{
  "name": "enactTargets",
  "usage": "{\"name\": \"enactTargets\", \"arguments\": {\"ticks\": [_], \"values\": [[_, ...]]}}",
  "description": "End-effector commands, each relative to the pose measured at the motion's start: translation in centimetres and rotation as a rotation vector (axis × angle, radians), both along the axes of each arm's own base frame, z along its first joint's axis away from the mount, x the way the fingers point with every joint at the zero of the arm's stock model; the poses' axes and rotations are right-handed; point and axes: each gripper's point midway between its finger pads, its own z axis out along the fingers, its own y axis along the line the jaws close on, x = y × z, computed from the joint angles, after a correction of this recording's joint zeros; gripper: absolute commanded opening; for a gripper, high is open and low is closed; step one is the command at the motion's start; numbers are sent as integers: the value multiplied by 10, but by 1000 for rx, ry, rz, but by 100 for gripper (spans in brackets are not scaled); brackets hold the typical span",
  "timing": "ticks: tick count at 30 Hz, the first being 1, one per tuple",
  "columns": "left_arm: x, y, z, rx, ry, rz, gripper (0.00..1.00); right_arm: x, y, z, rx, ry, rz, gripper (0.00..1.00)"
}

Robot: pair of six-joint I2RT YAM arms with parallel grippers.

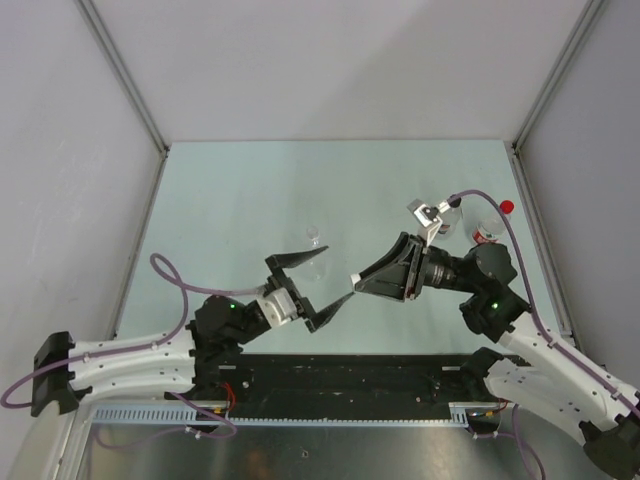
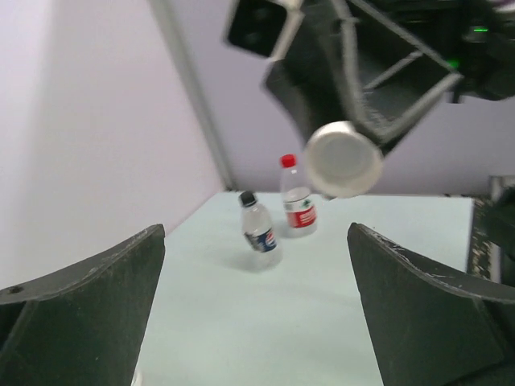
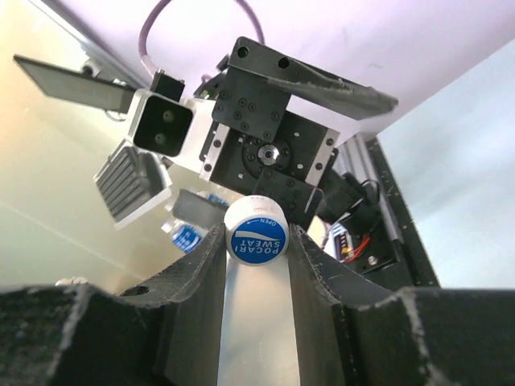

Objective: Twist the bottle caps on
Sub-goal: Pick up the bottle cap from the center of the board, then pick up the plastic bottle at the center of the board.

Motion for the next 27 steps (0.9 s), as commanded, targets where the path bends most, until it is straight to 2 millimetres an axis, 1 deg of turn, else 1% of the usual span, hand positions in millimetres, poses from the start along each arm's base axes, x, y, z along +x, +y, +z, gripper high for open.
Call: {"name": "enactTargets", "arguments": {"ticks": [1, 3, 5, 7, 9, 11, 14, 16, 18, 20, 22, 27], "values": [[45, 47, -6, -168, 246, 286, 99, 20, -14, 8, -10, -40, -129, 16], [57, 65, -25, -202, 333, 376, 100, 32, -22, 2, -38, -27, -194, 16], [66, 81, -51, -215, 408, 457, 100, 43, -28, -4, -77, -17, -241, 16], [73, 93, -78, -226, 476, 509, 99, 48, -33, -10, -105, -14, -262, 16], [78, 97, -106, -220, 525, 509, 99, 50, -36, -14, -123, -18, -271, 16], [83, 99, -121, -220, 541, 490, 100, 51, -36, -17, -134, -23, -270, 16], [92, 100, -134, -222, 549, 473, 100, 54, -35, -21, -147, -23, -265, 17], [95, 97, -138, -231, 539, 443, 100, 56, -34, -23, -154, -17, -263, 17], [101, 93, -144, -226, 532, 448, 100, 57, -33, -26, -161, -10, -259, 17], [107, 87, -152, -205, 537, 456, 99, 58, -33, -29, -172, 0, -262, 17], [111, 76, -161, -178, 542, 441, 99, 61, -34, -34, -186, 17, -273, 17], [127, 65, -169, -172, 505, 470, 100, 59, -35, -34, -186, 29, -277, 17]]}}
